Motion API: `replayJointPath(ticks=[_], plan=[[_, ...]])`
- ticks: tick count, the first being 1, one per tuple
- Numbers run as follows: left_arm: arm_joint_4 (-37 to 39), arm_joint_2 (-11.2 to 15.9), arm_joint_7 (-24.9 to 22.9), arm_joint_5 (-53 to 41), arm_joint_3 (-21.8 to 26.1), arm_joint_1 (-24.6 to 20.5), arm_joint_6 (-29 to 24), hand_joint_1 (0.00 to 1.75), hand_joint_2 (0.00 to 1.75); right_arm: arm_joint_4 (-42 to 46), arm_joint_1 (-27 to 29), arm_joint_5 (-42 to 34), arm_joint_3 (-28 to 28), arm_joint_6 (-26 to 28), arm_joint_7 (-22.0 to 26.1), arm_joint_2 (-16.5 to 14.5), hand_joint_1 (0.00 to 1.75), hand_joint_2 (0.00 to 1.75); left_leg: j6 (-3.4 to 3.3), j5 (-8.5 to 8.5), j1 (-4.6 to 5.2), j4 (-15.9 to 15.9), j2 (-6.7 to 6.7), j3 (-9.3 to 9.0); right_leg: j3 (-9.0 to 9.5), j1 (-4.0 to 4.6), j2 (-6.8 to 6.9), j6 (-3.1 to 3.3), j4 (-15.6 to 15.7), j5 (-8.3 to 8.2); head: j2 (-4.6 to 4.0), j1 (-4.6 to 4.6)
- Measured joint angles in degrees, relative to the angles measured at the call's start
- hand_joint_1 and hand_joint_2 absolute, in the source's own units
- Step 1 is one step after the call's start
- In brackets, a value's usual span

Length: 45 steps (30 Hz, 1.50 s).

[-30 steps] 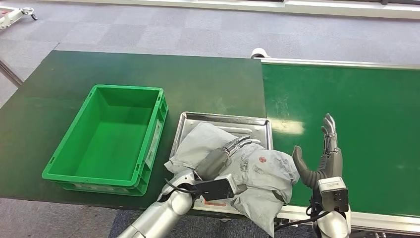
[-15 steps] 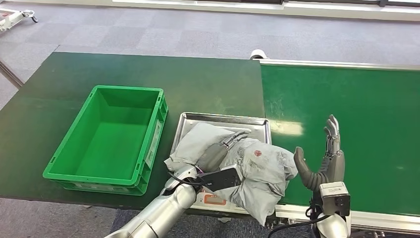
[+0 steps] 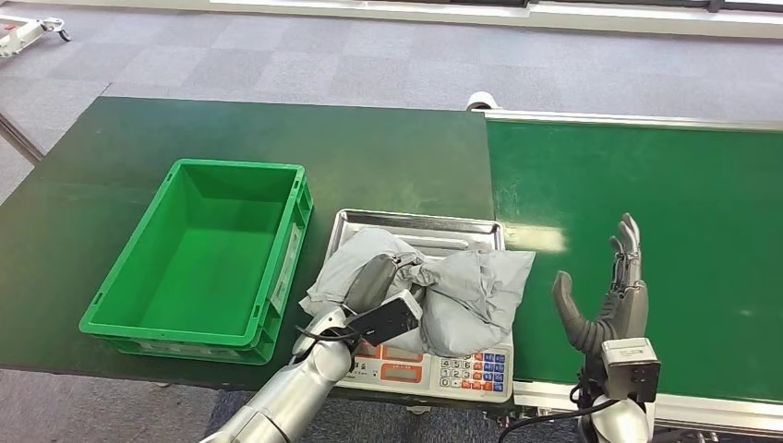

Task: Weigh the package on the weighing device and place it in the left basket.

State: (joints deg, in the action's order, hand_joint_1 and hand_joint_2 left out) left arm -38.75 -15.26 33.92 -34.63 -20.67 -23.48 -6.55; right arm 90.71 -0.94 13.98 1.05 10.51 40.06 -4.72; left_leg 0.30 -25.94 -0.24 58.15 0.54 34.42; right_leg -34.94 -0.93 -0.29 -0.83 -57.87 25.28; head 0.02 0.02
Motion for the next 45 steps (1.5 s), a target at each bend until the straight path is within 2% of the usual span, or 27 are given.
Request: replayJointPath(ticks=[4,7,11,14,18,21,27,31,33,36,38,42,43,45], plan=[[-1.67,0.01,4.52,3.8,1.39,1.13,0.56,1.75,1.75,-0.01,-0.03,-0.31,0.0,0.44,0.0,0.0,0.0,1.75,-0.03,-0.03,0.0,0.0,0.0,0.03,-0.04,-0.01,0.0,0.01,0.0,0.02,0.0,0.01],[-4.97,0.16,5.88,9.06,2.5,2.66,-0.26,1.75,1.75,-0.01,0.0,-0.43,0.0,0.66,0.0,0.0,0.0,1.75,-0.03,-0.03,0.0,0.0,0.0,0.07,-0.08,0.0,-0.01,0.02,0.0,0.03,0.0,0.01],[-14.75,1.44,6.2,20.76,2.86,5.66,-8.34,1.75,1.75,-0.01,0.07,-1.15,0.0,1.72,0.0,0.02,0.0,1.75,-0.02,-0.04,0.0,0.0,-0.01,0.18,-0.23,0.01,-0.05,0.03,0.0,0.03,0.0,0.02],[-22.16,3.2,6.3,25.35,2.97,6.9,-15.06,1.75,1.75,-0.05,0.09,-3.48,0.0,1.15,-0.02,0.03,0.0,1.75,-0.02,-0.04,-0.04,0.0,-0.01,0.23,-0.26,0.05,-0.03,0.08,0.0,0.07,0.0,0.02],[-30.37,5.81,6.32,26.41,3.14,7.76,-22.77,1.75,1.75,-1.29,0.07,-10.5,0.0,-6.55,-2.26,0.05,0.0,1.75,-0.01,-0.05,-0.07,0.0,0.01,0.27,-0.26,0.08,-0.01,0.11,-0.01,0.1,0.0,0.01],[-34.51,7.36,6.32,26.4,3.2,8.06,-25.43,1.75,1.75,-2.69,0.02,-12.63,0.0,-9.48,-3.5,0.08,0.0,1.75,-0.01,-0.05,-0.07,0.0,0.04,0.29,-0.26,0.07,0.02,0.1,-0.01,0.11,0.0,0.01],[-41.44,9.96,6.3,26.96,3.22,8.91,-29.72,1.75,1.75,-6.58,-0.59,-12.88,-0.4,-8.85,-3.03,0.32,0.0,1.75,-0.01,-0.06,-0.07,0.01,0.05,0.29,-0.27,0.06,0.01,0.08,-0.01,0.12,0.0,0.01],[-46.96,10.99,6.33,20.45,4.13,10.28,-32.79,1.75,1.75,-9.0,-0.95,-12.67,-1.53,-6.52,-2.68,0.59,0.0,1.75,-0.01,-0.07,-0.07,0.01,0.06,0.3,-0.27,0.07,0.02,0.08,-0.01,0.13,0.0,0.02],[-49.24,10.7,6.33,11.2,5.97,11.25,-33.16,1.75,1.75,-10.15,-1.0,-12.11,-1.89,-5.25,-2.18,0.75,0.0,1.75,0.0,-0.09,-0.07,0.01,0.06,0.3,-0.27,0.07,0.02,0.1,-0.01,0.15,0.0,0.01],[-50.68,8.52,6.01,-6.15,10.83,12.26,-33.31,1.75,1.75,-11.7,-1.06,-11.84,-2.51,-4.43,-1.62,1.04,0.0,1.75,-0.02,-0.13,-0.05,0.01,0.05,0.28,-0.27,0.05,0.02,0.09,0.0,0.19,0.0,0.01],[-48.9,7.26,1.64,-14.9,13.69,12.23,-32.71,1.75,1.75,-12.17,-0.88,-11.63,-2.97,-4.11,-1.4,1.11,0.0,1.75,-0.03,-0.15,-0.01,0.01,0.05,0.24,-0.27,0.01,0.02,0.06,0.01,0.22,0.0,0.01],[-40.39,7.05,-19.87,-25.65,15.92,11.18,-28.41,1.75,1.75,-11.57,-0.15,-10.08,-3.84,-5.02,-1.14,1.11,0.0,1.75,-0.01,-0.13,0.01,0.0,0.0,0.22,-0.27,0.03,-0.01,0.09,0.01,0.17,0.0,0.02],[-37.94,7.16,-23.25,-26.54,16.5,10.91,-27.63,1.75,1.75,-11.33,-0.09,-9.6,-3.99,-5.43,-1.03,1.11,0.0,1.75,0.01,-0.12,0.0,0.0,-0.05,0.22,-0.29,0.05,-0.03,0.11,0.0,0.15,0.0,0.02],[-33.1,7.51,-26.4,-26.99,17.69,10.4,-26.62,1.75,1.75,-10.99,-0.05,-8.7,-4.15,-5.96,-0.66,1.11,0.0,1.75,0.03,-0.09,-0.02,0.0,-0.13,0.22,-0.32,0.07,-0.09,0.13,0.0,0.11,0.0,0.02]])
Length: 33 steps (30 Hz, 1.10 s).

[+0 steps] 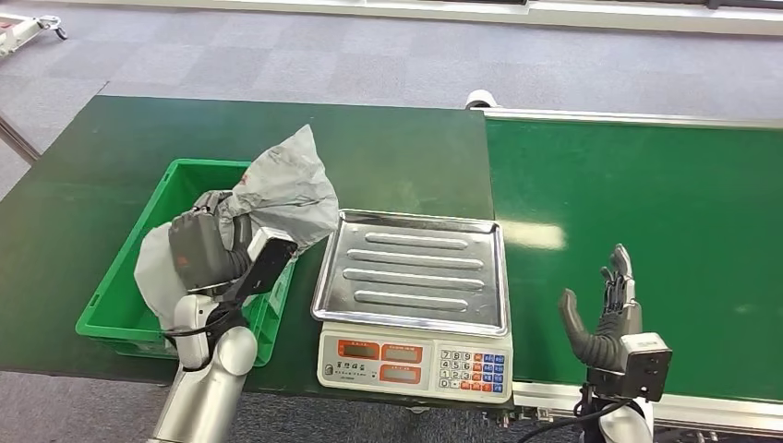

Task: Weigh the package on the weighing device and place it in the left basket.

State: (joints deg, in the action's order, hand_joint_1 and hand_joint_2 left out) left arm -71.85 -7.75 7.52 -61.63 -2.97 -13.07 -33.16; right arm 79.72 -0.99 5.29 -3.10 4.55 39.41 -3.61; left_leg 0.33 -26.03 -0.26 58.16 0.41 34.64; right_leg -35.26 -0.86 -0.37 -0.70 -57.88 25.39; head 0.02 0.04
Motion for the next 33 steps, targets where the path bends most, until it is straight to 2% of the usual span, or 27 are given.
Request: replayJointPath(ticks=[5,6,8,9,10,11,12,15,16,19,22,28,29,31,32,33], plan=[[8.47,0.84,-1.64,-0.08,2.35,-1.72,3.3,1.73,1.75,0.17,0.0,1.3,-0.01,-0.26,0.56,0.0,0.0,1.75,0.0,-0.01,-0.03,0.0,0.02,0.01,0.02,-0.02,0.0,0.0,-0.01,0.02,0.0,0.0],[9.62,0.96,-1.8,-0.11,2.67,-2.11,3.98,1.62,1.75,0.16,-0.05,1.49,-0.01,-0.26,0.6,0.01,0.0,1.75,-0.02,-0.01,-0.01,0.0,0.09,0.0,0.06,-0.03,0.05,-0.01,-0.01,0.05,0.0,-0.01],[11.49,1.14,-2.03,-0.19,3.15,-2.83,4.68,1.57,1.75,0.14,-0.31,1.71,-0.01,-0.25,0.62,0.02,0.0,1.75,-0.04,-0.04,0.01,-0.01,0.26,-0.05,0.18,-0.06,0.17,-0.07,0.0,0.16,0.0,-0.01],[12.25,1.21,-2.11,-0.2,3.36,-3.09,4.74,1.35,1.75,0.11,-0.52,1.77,-0.01,-0.25,0.61,0.02,0.0,1.75,-0.06,-0.06,0.01,-0.02,0.33,-0.08,0.25,-0.06,0.23,-0.1,0.0,0.2,0.0,-0.01],[12.93,1.27,-2.14,-0.07,3.61,-3.27,4.59,1.26,1.75,0.06,-0.73,1.79,-0.01,-0.25,0.6,0.02,0.0,1.75,-0.06,-0.06,0.01,-0.02,0.36,-0.11,0.29,-0.06,0.25,-0.11,0.0,0.22,0.0,-0.01],[13.47,1.32,-2.12,0.18,3.88,-3.39,4.2,1.07,1.75,0.01,-0.91,1.82,-0.01,-0.24,0.59,0.02,0.0,1.75,-0.05,-0.06,0.01,-0.02,0.37,-0.13,0.31,-0.05,0.27,-0.1,0.0,0.21,0.0,-0.01],[13.93,1.36,-1.9,0.65,4.22,-3.45,3.43,1.03,1.75,-0.04,-1.03,1.84,-0.01,-0.2,0.57,0.02,0.0,1.75,-0.04,-0.05,0.0,-0.03,0.36,-0.14,0.32,-0.04,0.27,-0.07,0.0,0.19,0.0,-0.01],[14.71,1.45,0.54,3.92,5.52,-3.58,-0.73,1.67,1.75,-0.09,-1.07,1.89,0.01,0.19,0.42,0.02,0.0,1.75,0.01,0.02,-0.02,-0.03,0.31,-0.17,0.31,-0.01,0.23,0.01,-0.01,0.07,0.0,-0.02],[14.8,1.47,1.84,5.3,5.98,-3.64,-2.18,1.75,1.75,-0.09,-1.06,1.9,0.02,0.36,0.34,0.02,0.0,1.75,0.02,0.04,-0.03,-0.03,0.3,-0.2,0.33,-0.01,0.23,0.02,-0.01,0.05,0.0,-0.02],[14.5,1.32,7.51,8.16,8.19,-3.7,-5.4,1.75,1.75,-0.09,-1.02,1.85,0.1,0.98,0.26,0.01,0.0,1.75,0.05,0.06,-0.04,-0.03,0.28,-0.22,0.35,0.01,0.2,0.02,-0.01,0.05,0.0,-0.01],[13.41,0.5,14.29,8.06,13.36,-3.61,-6.52,1.75,1.75,-0.09,-0.81,1.75,0.37,1.86,0.41,0.02,0.0,1.75,0.06,0.06,-0.06,-0.03,0.19,-0.22,0.28,0.05,0.11,0.05,-0.02,0.04,0.0,-0.01],[12.26,-0.85,17.42,6.47,21.0,-3.72,-6.78,1.75,1.75,-0.1,-0.56,1.68,0.96,2.44,0.61,0.02,0.0,1.75,0.07,0.05,-0.11,-0.03,0.15,-0.16,0.22,0.06,0.07,0.08,-0.02,0.06,0.0,-0.02],[12.15,-1.14,17.85,5.9,21.98,-3.82,-6.79,1.62,1.75,-0.1,-0.57,1.66,1.05,2.47,0.62,0.02,0.0,1.75,0.07,0.03,-0.11,-0.03,0.16,-0.16,0.22,0.05,0.07,0.07,-0.02,0.07,0.0,-0.02],[12.42,-1.51,16.35,3.23,23.39,-4.27,-6.57,0.75,1.75,-0.14,-0.59,1.49,1.16,2.46,0.62,0.02,0.0,1.75,0.06,-0.01,-0.09,-0.02,0.16,-0.16,0.22,0.04,0.08,0.06,-0.02,0.08,0.0,-0.02],[13.18,-1.51,13.85,1.04,23.52,-4.79,-6.04,0.31,1.75,-0.2,-0.61,1.28,1.17,2.33,0.56,0.02,0.0,1.75,0.05,-0.03,-0.07,-0.02,0.19,-0.17,0.24,0.02,0.1,0.05,-0.01,0.09,0.0,-0.01],[14.39,-1.36,10.39,-1.35,23.25,-5.5,-5.1,0.0,1.75,-0.28,-0.65,1.02,1.17,2.1,0.48,0.03,0.0,1.75,0.03,-0.04,-0.04,-0.02,0.26,-0.2,0.28,-0.01,0.15,0.0,-0.01,0.13,0.0,-0.01]])
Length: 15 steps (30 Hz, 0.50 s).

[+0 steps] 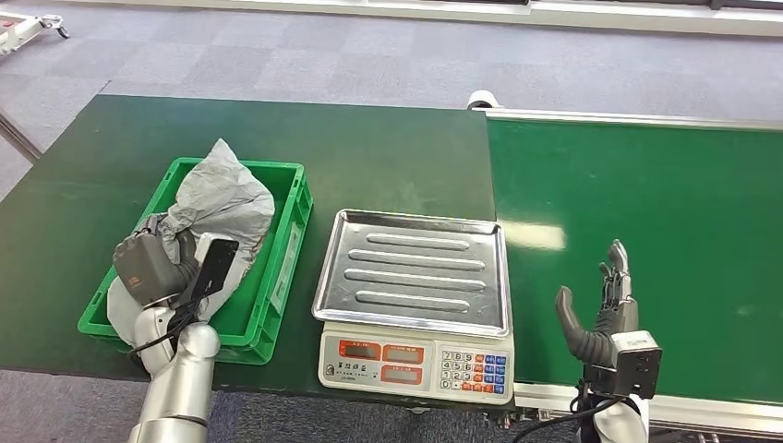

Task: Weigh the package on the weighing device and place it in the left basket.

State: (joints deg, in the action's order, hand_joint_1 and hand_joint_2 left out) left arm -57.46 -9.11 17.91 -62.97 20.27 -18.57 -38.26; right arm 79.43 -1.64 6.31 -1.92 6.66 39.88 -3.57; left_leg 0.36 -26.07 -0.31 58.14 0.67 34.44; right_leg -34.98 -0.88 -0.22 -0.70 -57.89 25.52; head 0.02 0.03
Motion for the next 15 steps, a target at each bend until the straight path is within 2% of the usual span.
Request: replayJointPath(ticks=[2,4,7,15], plan=[[3.36,0.59,-6.35,-2.62,-1.51,-1.59,3.18,0.0,1.75,-0.25,-0.07,-0.33,0.0,-0.74,-0.15,0.02,0.0,1.75,-0.05,-0.01,0.07,-0.02,0.24,-0.11,0.19,-0.07,0.22,-0.11,0.0,0.13,0.0,0.01],[6.27,1.17,-8.27,-0.43,-3.22,-2.77,7.03,0.0,1.75,-0.56,-0.13,-0.26,0.0,-1.42,-0.15,0.04,0.0,1.75,-0.11,0.01,0.13,-0.08,0.63,-0.32,0.48,-0.14,0.63,-0.16,0.01,0.3,0.0,0.01],[8.36,1.75,-7.27,5.52,-4.86,-3.63,10.09,0.0,1.75,-1.08,-0.53,0.12,0.02,-1.89,-0.12,0.05,0.0,1.75,-0.15,0.07,0.17,-0.14,1.16,-0.6,0.9,-0.18,1.19,0.01,0.01,0.6,0.0,0.0],[8.45,2.76,-4.09,13.69,-7.34,-3.46,10.13,0.0,1.75,-2.41,-1.64,1.26,0.29,-2.23,-0.32,0.05,0.0,1.75,-0.23,0.27,0.25,-0.14,1.31,-0.79,1.19,-0.26,1.32,-0.07,0.01,0.41,0.0,-0.01]])
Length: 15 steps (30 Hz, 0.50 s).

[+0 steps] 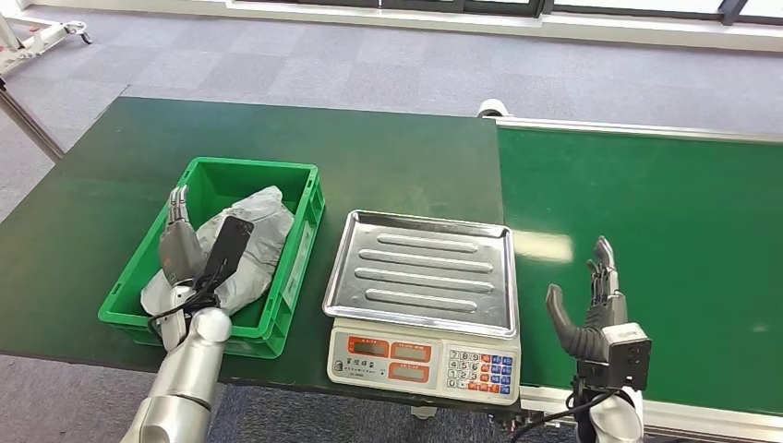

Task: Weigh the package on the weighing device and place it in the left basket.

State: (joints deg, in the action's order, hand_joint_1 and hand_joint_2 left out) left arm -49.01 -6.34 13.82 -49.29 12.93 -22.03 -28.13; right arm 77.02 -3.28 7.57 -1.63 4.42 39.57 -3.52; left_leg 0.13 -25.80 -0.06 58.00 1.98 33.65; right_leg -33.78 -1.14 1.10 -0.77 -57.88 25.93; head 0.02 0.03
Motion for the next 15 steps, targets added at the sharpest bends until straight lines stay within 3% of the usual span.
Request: replayJointPath(ticks=[6,9,11,13,15], plan=[[-0.48,0.24,1.77,1.74,-0.46,0.17,-1.0,0.0,1.75,-0.52,-0.22,0.14,0.08,-0.02,0.0,0.0,0.0,1.75,-0.01,0.01,0.04,0.0,0.01,-0.04,0.06,-0.04,0.0,-0.17,0.0,-0.11,0.0,0.01],[-2.11,0.03,10.81,10.99,-0.81,1.05,-2.59,0.0,1.75,-0.73,-0.34,0.09,0.15,0.45,0.14,0.0,0.0,1.75,-0.01,0.01,0.04,0.0,-0.02,-0.03,0.05,-0.04,-0.03,-0.16,0.0,-0.11,0.0,0.0],[-4.38,-0.51,19.31,23.17,-1.37,2.27,1.46,0.0,1.75,-0.91,-0.51,-0.39,0.26,1.18,0.27,0.01,0.0,1.75,0.0,0.0,0.04,0.01,-0.12,-0.01,-0.01,-0.03,-0.11,-0.16,0.0,-0.14,0.0,0.0],[-7.8,-1.22,24.46,36.82,-2.42,4.16,12.08,0.0,0.87,-1.23,-0.97,-1.26,0.44,1.61,0.37,0.02,0.0,1.75,0.0,0.0,0.04,0.02,-0.33,0.09,-0.18,-0.03,-0.3,-0.15,0.0,-0.23,0.0,0.0],[-12.16,-2.13,26.04,47.11,-4.11,6.22,25.01,0.0,0.0,-1.92,-1.93,-1.87,0.81,1.78,0.43,0.08,0.0,1.75,0.0,0.0,0.03,0.04,-0.59,0.3,-0.48,-0.02,-0.55,-0.13,0.0,-0.38,0.0,0.01]])
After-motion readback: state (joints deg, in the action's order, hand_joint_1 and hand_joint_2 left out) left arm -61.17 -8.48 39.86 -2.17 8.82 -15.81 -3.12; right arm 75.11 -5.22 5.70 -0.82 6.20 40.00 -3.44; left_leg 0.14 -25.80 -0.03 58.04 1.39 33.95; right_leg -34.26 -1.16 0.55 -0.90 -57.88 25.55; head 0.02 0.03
